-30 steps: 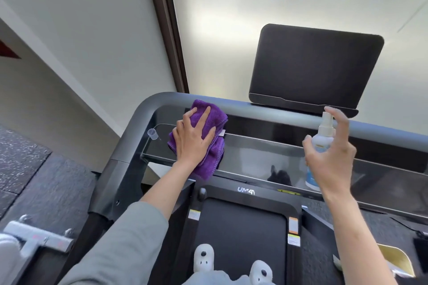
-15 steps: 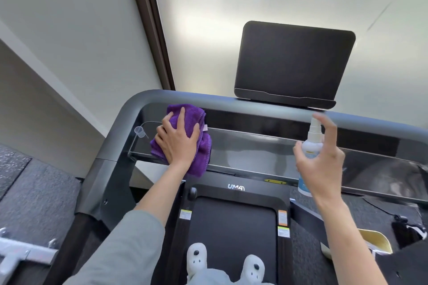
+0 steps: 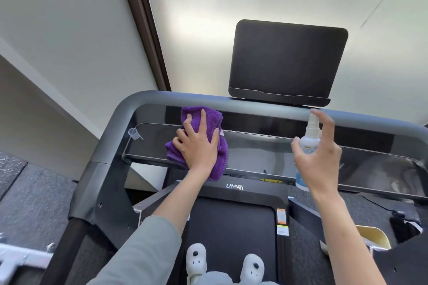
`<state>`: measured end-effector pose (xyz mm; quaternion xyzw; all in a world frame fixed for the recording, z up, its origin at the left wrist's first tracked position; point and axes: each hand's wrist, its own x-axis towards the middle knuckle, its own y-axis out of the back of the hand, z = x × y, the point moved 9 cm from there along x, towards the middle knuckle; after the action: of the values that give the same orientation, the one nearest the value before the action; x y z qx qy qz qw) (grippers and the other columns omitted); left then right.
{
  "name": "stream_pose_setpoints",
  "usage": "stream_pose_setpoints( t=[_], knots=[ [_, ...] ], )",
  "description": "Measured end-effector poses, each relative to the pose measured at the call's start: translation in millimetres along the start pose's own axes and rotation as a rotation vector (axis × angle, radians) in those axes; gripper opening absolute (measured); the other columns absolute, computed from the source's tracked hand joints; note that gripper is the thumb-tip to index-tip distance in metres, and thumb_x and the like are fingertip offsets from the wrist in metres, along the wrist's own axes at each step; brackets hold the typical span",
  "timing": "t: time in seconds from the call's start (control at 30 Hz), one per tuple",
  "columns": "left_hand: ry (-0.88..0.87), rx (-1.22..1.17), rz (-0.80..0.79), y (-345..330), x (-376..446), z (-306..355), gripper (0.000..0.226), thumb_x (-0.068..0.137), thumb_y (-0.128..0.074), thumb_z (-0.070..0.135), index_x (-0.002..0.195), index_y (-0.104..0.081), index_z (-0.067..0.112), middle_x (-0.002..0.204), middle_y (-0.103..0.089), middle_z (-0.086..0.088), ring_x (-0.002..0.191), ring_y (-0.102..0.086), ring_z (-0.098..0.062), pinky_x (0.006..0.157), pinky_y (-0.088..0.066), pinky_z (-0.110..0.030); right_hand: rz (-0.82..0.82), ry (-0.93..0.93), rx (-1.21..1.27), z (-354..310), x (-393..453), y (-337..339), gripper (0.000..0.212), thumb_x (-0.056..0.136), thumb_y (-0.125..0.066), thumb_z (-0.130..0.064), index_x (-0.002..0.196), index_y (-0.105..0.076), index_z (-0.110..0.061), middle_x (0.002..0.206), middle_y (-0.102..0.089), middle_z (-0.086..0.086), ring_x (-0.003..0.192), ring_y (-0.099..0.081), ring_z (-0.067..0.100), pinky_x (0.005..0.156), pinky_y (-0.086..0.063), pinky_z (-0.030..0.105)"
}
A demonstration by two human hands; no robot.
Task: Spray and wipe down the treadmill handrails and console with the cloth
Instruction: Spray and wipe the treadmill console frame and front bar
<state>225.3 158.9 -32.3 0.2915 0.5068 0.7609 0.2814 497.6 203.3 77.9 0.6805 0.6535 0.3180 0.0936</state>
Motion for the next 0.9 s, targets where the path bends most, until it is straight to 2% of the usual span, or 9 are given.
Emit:
stream_pose_setpoints(
  t=[0.17, 0.3, 0.43, 0.5, 0.57, 0.63, 0.7, 0.83, 0.9],
  knots=[
    [-0.148, -0.037, -0.005, -14.7, -23.1, 71.4, 0.061, 0.093, -0.046, 0.057, 0.149, -0.033, 0.034, 0.144, -0.040, -0.012, 0.106, -0.048, -0.033, 0.093, -0.037, -0.049, 0.029, 0.004, 0.000, 8.9, 7.5, 11.9, 0.061, 0.087, -0.064, 0.000, 0.135, -0.041, -0.031, 0.070, -0.057, 0.005, 0.053, -0.057, 0.031, 0.061, -0.055, 0.047],
    [-0.233, -0.032, -0.048, -31.8, -43.5, 129.2, 0.063, 0.094, -0.043, 0.056, 0.150, -0.028, 0.032, 0.146, -0.038, -0.013, 0.109, -0.047, -0.035, 0.094, -0.037, -0.051, 0.057, 0.007, -0.003, 23.5, 13.4, 34.7, 0.061, 0.087, -0.064, 0.000, 0.135, -0.042, -0.030, 0.073, -0.058, 0.003, 0.055, -0.056, 0.031, 0.064, -0.054, 0.044],
    [-0.280, -0.028, -0.058, -43.1, -61.7, 169.0, 0.063, 0.095, -0.041, 0.057, 0.150, -0.028, 0.031, 0.147, -0.037, -0.013, 0.110, -0.047, -0.034, 0.094, -0.039, -0.051, 0.096, -0.004, -0.017, 42.9, 19.9, 61.3, 0.062, 0.087, -0.065, 0.001, 0.135, -0.042, -0.029, 0.086, -0.058, -0.020, 0.056, -0.059, 0.030, 0.063, -0.056, 0.044],
    [-0.301, -0.016, -0.050, -47.1, -71.0, 187.4, 0.063, 0.094, -0.042, 0.057, 0.150, -0.029, 0.031, 0.146, -0.039, -0.013, 0.109, -0.049, -0.033, 0.092, -0.041, -0.050, 0.116, -0.022, -0.020, 55.5, 21.7, 74.7, 0.062, 0.087, -0.065, 0.001, 0.135, -0.042, -0.029, 0.085, -0.059, -0.025, 0.056, -0.060, 0.031, 0.064, -0.056, 0.047],
    [-0.309, -0.019, -0.046, -51.4, -80.7, 206.3, 0.063, 0.094, -0.044, 0.057, 0.149, -0.031, 0.031, 0.145, -0.041, -0.013, 0.107, -0.050, -0.032, 0.090, -0.042, -0.049, 0.118, -0.053, -0.016, 69.7, 22.2, 87.3, 0.062, 0.087, -0.065, 0.001, 0.135, -0.041, -0.031, 0.079, -0.060, -0.015, 0.055, -0.060, 0.032, 0.064, -0.057, 0.050],
    [-0.307, -0.036, -0.053, -56.3, -89.3, 225.1, 0.063, 0.094, -0.044, 0.057, 0.149, -0.031, 0.031, 0.145, -0.040, -0.012, 0.107, -0.050, -0.032, 0.091, -0.042, -0.049, 0.115, -0.087, -0.020, 83.9, 22.2, 99.9, 0.061, 0.088, -0.064, 0.000, 0.133, -0.039, -0.033, 0.070, -0.060, 0.003, 0.054, -0.061, 0.032, 0.063, -0.057, 0.052],
    [-0.311, -0.043, -0.062, -61.7, -98.1, 244.0, 0.063, 0.094, -0.043, 0.057, 0.150, -0.029, 0.031, 0.145, -0.040, -0.012, 0.107, -0.049, -0.031, 0.092, -0.041, -0.049, 0.118, -0.113, -0.032, 98.4, 22.7, 114.5, 0.061, 0.089, -0.064, 0.000, 0.133, -0.039, -0.034, 0.067, -0.059, 0.009, 0.053, -0.062, 0.032, 0.061, -0.058, 0.053],
    [-0.356, -0.038, -0.049, -71.7, -116.4, 281.7, 0.063, 0.092, -0.046, 0.057, 0.148, -0.033, 0.032, 0.143, -0.042, -0.011, 0.103, -0.050, -0.031, 0.090, -0.043, -0.048, 0.156, -0.133, -0.066, 124.4, 21.4, 148.5, 0.063, 0.087, -0.065, 0.001, 0.134, -0.040, -0.032, 0.073, -0.054, -0.007, 0.056, -0.062, 0.034, 0.061, -0.057, 0.055],
    [-0.387, -0.048, -0.046, -77.0, -125.7, 301.1, 0.063, 0.091, -0.047, 0.057, 0.148, -0.034, 0.032, 0.144, -0.041, -0.011, 0.103, -0.049, -0.031, 0.091, -0.042, -0.049, 0.185, -0.152, -0.080, 139.3, 19.2, 167.9, 0.063, 0.087, -0.065, 0.001, 0.135, -0.041, -0.031, 0.078, -0.054, -0.009, 0.060, -0.063, 0.036, 0.065, -0.057, 0.057]
  ],
)
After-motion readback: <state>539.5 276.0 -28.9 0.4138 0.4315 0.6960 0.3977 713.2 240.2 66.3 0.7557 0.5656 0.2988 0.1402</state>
